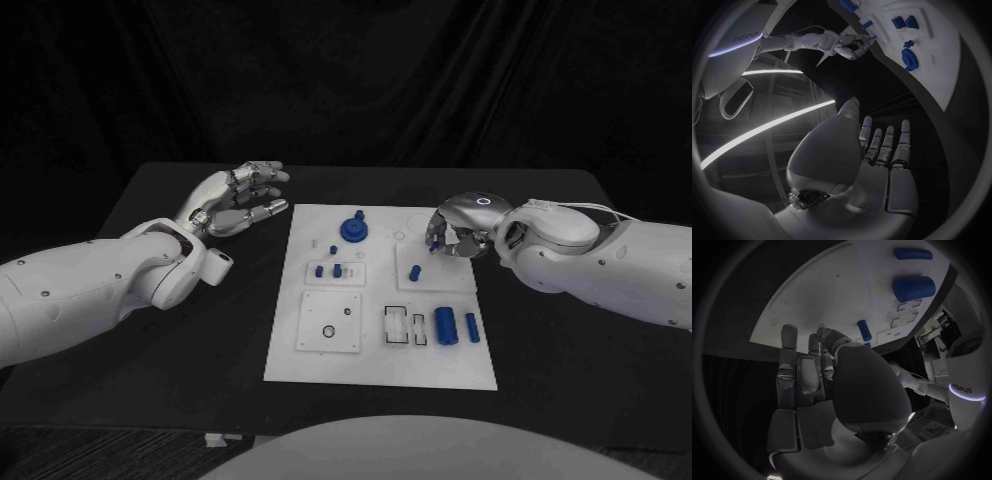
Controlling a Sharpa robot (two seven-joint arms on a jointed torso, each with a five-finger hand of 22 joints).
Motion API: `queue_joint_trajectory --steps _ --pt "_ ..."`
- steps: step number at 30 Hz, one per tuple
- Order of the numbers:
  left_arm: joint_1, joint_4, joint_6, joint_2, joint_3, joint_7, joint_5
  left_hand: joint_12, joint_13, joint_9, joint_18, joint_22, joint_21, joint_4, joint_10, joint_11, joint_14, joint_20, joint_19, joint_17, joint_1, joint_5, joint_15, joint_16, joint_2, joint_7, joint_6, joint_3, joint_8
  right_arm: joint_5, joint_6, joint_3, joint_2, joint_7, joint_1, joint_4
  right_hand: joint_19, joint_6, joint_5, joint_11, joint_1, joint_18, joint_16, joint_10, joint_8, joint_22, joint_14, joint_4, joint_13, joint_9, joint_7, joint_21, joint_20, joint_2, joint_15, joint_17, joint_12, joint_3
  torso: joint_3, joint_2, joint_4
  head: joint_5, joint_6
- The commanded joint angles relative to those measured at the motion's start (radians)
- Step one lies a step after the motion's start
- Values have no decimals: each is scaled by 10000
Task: Assemble the parts on the task board
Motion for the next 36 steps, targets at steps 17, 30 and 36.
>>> queue_joint_trajectory --steps 17,30,36 --pt "-24 -42 156 55 10 555 74 88 -57 -65 81 -8 134 -68 -3 110 139 -9 214 12 81 63 43 98 121 106 2 -90 68 349 499 7 -704 -389 552 2219 104 79 -39 33 -255 109 -126 306 -348 47 27 227 -369 294 123 -101 24 -82 -10 -87 -476 -47 0 -14 10 154 0" --pt "-53 -65 225 118 9 460 74 100 -84 -91 76 -9 167 -92 -5 148 173 -4 279 11 109 71 68 130 161 109 -3 -97 65 -80 1354 6 310 -517 373 2455 113 21 9 69 -265 127 -165 324 -511 -6 31 246 -510 179 165 -323 36 -122 12 -140 -672 5 6 -18 2 331 0" --pt "-62 -77 267 201 9 437 74 97 -88 -93 75 -9 169 -93 -6 151 177 -4 283 11 110 70 72 134 164 109 -4 -99 65 -403 1696 6 1017 -484 134 2196 89 25 59 81 -265 142 -192 331 -551 -38 16 239 -552 147 176 -479 43 -141 22 -175 -730 21 6 -21 9 354 0"
